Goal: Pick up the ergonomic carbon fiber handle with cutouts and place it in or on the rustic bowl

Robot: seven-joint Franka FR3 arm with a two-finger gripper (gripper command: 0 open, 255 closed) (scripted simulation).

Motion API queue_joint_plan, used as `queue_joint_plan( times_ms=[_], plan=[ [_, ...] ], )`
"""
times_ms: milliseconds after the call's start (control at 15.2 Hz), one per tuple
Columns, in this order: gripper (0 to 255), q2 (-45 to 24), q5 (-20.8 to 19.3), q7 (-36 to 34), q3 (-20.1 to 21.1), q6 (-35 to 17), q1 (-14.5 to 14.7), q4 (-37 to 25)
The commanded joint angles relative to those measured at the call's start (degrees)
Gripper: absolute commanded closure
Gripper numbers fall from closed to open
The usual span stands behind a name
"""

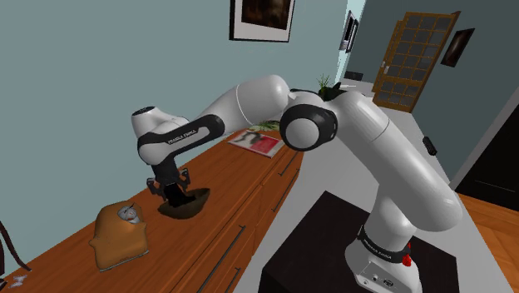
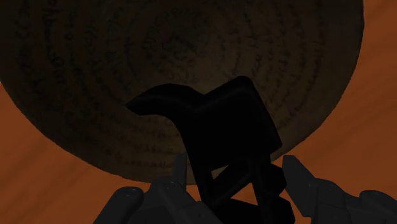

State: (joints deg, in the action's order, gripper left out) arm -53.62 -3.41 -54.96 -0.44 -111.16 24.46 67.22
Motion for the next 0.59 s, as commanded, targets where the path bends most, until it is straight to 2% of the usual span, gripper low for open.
queue_joint_plan(
  times_ms=[0,528],
  plan=[
    [255,0.88,0.01,0.07,0.0,0.74,-0.02,0.11],
    [255,4.05,0.06,0.29,0.02,4.64,-0.01,-0.62]
  ],
)
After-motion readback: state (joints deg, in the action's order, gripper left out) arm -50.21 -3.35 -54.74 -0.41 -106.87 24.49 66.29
